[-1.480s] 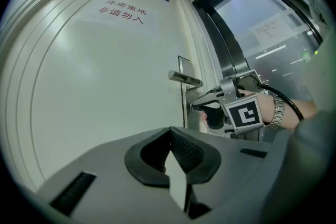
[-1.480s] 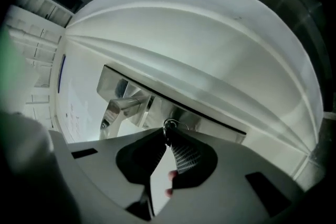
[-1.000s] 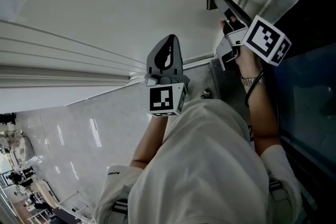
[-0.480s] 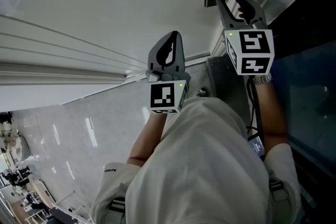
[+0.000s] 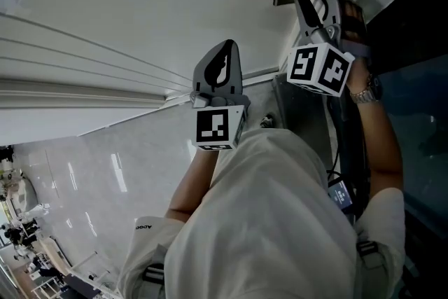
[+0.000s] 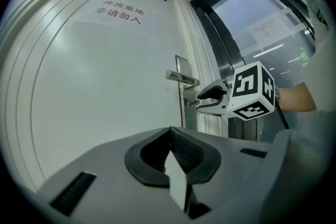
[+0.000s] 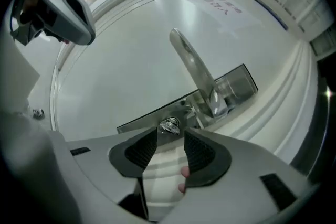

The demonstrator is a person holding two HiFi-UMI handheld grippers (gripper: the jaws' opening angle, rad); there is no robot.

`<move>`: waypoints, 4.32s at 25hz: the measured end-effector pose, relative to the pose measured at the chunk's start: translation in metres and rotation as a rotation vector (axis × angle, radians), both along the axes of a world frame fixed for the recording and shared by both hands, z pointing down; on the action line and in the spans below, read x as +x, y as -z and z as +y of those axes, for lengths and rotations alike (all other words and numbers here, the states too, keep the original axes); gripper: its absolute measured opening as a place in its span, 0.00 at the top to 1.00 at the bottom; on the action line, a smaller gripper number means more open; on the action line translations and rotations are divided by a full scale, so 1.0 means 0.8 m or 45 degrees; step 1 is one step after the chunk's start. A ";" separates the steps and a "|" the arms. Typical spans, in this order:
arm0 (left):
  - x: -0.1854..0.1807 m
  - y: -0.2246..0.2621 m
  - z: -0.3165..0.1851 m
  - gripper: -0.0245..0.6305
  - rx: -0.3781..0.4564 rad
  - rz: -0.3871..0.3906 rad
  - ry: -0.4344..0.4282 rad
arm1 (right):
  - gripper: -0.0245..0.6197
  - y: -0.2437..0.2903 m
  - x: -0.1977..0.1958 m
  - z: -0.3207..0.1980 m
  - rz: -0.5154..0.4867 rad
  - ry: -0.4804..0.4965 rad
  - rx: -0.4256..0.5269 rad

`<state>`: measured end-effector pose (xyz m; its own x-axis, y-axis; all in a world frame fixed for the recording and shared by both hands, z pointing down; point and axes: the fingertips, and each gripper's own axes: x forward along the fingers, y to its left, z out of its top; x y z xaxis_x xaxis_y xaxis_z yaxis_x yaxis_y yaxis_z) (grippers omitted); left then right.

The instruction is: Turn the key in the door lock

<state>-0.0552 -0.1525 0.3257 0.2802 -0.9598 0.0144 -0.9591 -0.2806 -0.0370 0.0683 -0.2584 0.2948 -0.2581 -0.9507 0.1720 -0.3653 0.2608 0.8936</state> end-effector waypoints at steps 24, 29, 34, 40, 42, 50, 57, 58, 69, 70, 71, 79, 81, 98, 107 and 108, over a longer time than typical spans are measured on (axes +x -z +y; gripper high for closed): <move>0.001 0.000 0.003 0.95 0.001 0.006 -0.004 | 0.84 -0.005 -0.016 -0.015 0.537 0.025 0.333; 0.003 -0.001 0.003 0.95 0.002 0.006 -0.004 | 0.85 -0.005 -0.016 -0.015 0.480 0.010 0.331; 0.001 -0.001 0.004 0.95 0.003 0.017 0.007 | 0.86 -0.003 -0.016 -0.015 0.371 -0.007 0.295; -0.001 -0.001 0.005 0.95 0.003 0.027 0.010 | 0.86 0.000 -0.016 -0.015 0.222 -0.024 0.219; -0.001 0.000 0.004 0.95 0.004 0.027 0.011 | 0.87 0.001 -0.017 -0.016 0.142 -0.027 0.186; -0.002 -0.001 0.003 0.95 0.002 0.030 0.019 | 0.90 0.005 -0.016 -0.016 -0.031 -0.047 0.119; -0.002 -0.002 0.003 0.95 -0.001 0.030 0.019 | 0.95 0.008 -0.012 -0.019 -0.264 -0.058 0.023; -0.002 -0.002 0.004 0.95 -0.002 0.029 0.019 | 0.95 0.009 -0.011 -0.018 -0.331 -0.059 -0.017; -0.003 -0.002 0.007 0.95 -0.007 0.011 0.019 | 0.95 0.014 -0.007 -0.020 -0.791 -0.093 -0.215; -0.004 -0.002 0.007 0.95 -0.007 0.008 0.020 | 0.95 0.015 -0.006 -0.021 -0.847 -0.090 -0.236; -0.005 -0.002 0.008 0.95 -0.007 0.006 0.022 | 0.95 0.015 -0.006 -0.021 -0.908 -0.088 -0.261; -0.002 -0.004 0.008 0.95 -0.010 0.000 0.012 | 0.94 0.013 0.003 -0.026 -1.531 -0.065 -0.570; -0.002 -0.004 0.009 0.95 -0.010 0.000 0.010 | 0.94 0.012 0.005 -0.026 -1.668 -0.061 -0.648; -0.003 -0.001 0.006 0.95 0.001 0.004 0.021 | 0.94 0.008 0.012 -0.029 -2.489 -0.032 -0.992; -0.002 -0.002 0.004 0.95 0.001 0.008 0.028 | 0.94 0.006 0.013 -0.029 -2.691 -0.043 -1.023; -0.002 -0.002 0.004 0.95 0.002 0.008 0.029 | 0.94 0.006 0.013 -0.029 -2.652 -0.043 -1.002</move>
<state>-0.0566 -0.1493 0.3274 0.2586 -0.9659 0.0111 -0.9654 -0.2589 -0.0316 0.0788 -0.2812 0.2897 -0.5178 -0.8555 -0.0061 -0.3849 0.2393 -0.8914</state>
